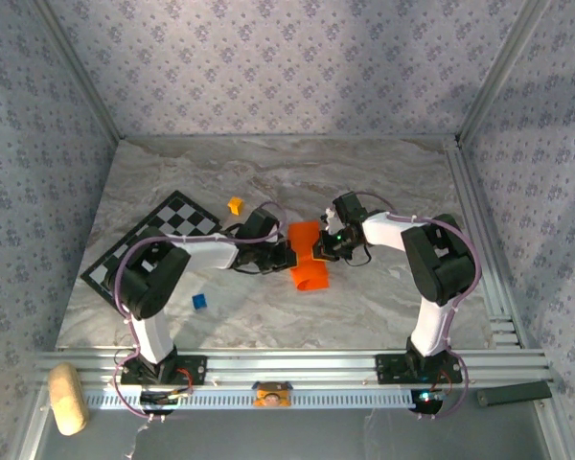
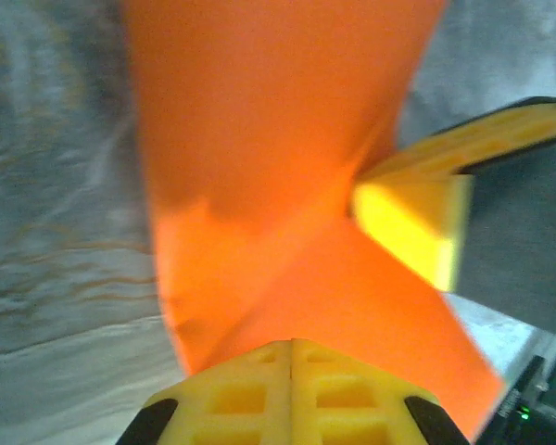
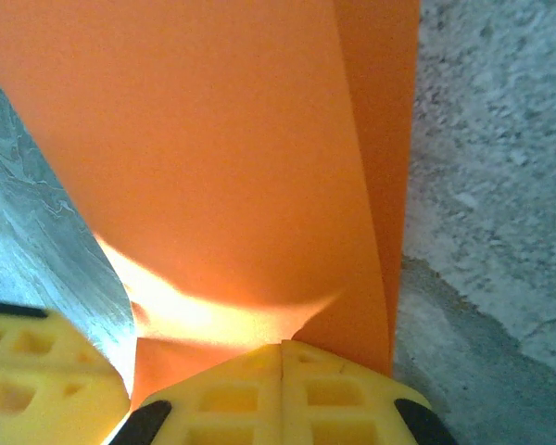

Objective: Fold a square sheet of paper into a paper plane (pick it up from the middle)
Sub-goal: First fold the square sheet of paper in half at the center of the table.

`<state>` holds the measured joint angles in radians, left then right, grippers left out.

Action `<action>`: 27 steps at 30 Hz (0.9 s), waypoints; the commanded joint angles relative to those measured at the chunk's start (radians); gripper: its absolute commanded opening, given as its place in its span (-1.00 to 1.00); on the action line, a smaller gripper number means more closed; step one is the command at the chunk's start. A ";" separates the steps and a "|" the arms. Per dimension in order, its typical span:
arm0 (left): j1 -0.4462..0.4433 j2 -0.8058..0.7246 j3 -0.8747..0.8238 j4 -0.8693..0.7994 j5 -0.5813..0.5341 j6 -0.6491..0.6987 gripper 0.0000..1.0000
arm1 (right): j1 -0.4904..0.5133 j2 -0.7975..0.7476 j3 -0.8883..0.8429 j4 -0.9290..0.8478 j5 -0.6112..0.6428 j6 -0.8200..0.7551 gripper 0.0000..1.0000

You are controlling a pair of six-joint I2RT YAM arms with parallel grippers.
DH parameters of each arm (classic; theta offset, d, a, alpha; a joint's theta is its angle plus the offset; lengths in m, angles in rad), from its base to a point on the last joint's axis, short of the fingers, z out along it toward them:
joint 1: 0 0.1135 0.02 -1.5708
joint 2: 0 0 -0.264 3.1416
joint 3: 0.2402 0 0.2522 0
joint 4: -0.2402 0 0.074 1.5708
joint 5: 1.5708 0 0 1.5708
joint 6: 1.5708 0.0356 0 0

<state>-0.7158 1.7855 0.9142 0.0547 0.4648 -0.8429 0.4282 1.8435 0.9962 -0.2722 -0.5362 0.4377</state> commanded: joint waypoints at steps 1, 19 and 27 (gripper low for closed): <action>-0.017 -0.006 0.037 0.014 0.054 -0.015 -0.92 | 0.004 0.047 -0.053 -0.094 0.147 0.013 -1.00; -0.021 0.026 -0.119 0.058 0.035 0.004 -0.86 | 0.000 0.044 -0.066 -0.090 0.148 0.007 -1.00; -0.026 -0.080 -0.107 0.177 0.063 -0.090 -0.72 | -0.003 0.039 -0.071 -0.087 0.145 0.011 -1.00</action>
<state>-0.7357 1.7527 0.8139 0.1623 0.5076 -0.8837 0.4278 1.8362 0.9813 -0.2539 -0.5362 0.4381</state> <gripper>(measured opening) 0.136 0.052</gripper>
